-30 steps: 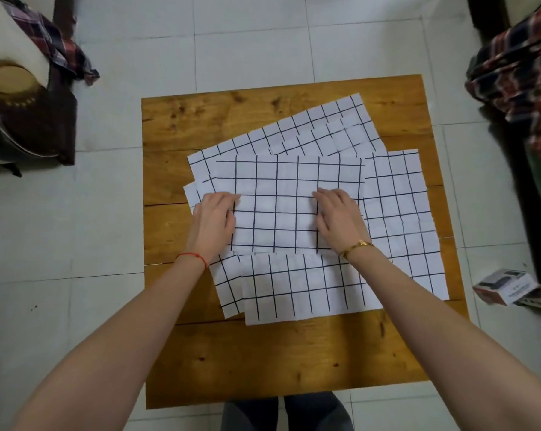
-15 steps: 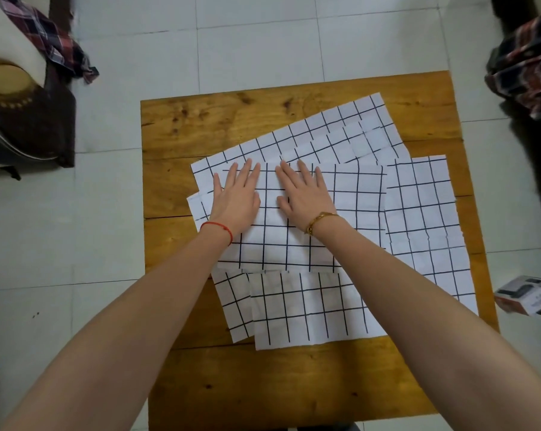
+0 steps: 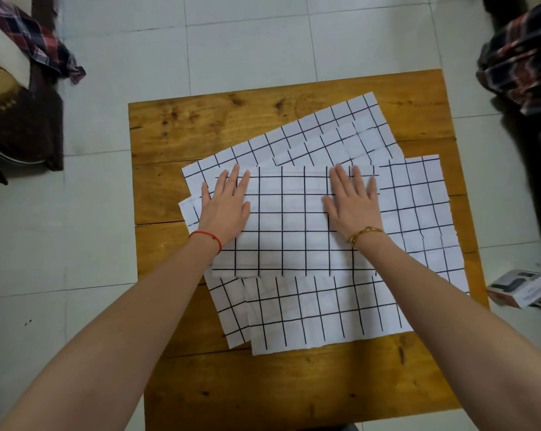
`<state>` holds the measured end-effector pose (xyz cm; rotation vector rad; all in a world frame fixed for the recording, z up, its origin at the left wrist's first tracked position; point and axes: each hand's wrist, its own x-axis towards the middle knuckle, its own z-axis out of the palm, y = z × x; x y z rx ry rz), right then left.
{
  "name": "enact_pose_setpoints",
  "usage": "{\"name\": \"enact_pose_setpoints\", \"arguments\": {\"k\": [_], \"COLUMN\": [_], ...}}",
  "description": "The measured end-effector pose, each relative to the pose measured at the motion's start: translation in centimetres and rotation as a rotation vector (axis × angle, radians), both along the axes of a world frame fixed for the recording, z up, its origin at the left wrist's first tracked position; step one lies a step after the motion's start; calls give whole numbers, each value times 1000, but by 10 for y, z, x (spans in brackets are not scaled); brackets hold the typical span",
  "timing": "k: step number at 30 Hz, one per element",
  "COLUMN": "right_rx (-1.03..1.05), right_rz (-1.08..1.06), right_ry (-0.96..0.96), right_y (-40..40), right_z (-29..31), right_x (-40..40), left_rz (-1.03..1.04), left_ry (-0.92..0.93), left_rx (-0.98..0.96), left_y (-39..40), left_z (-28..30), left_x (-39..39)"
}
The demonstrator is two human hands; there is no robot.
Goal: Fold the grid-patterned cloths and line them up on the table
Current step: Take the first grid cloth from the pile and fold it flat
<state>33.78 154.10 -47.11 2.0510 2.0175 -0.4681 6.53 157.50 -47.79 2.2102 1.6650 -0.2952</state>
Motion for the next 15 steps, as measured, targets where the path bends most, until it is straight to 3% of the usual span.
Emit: {"name": "enact_pose_setpoints", "arguments": {"k": [9,15], "right_rx": [9,198], "right_rz": [-176,-187], "right_ry": [-23,90], "right_y": [-1,20], "right_z": [1,11], "right_x": [31,24], "left_rz": [-13,-8], "left_ry": [28,51], "left_rx": [8,-5], "left_y": [-1,1], "left_z": [0,7], "left_x": [1,11]}}
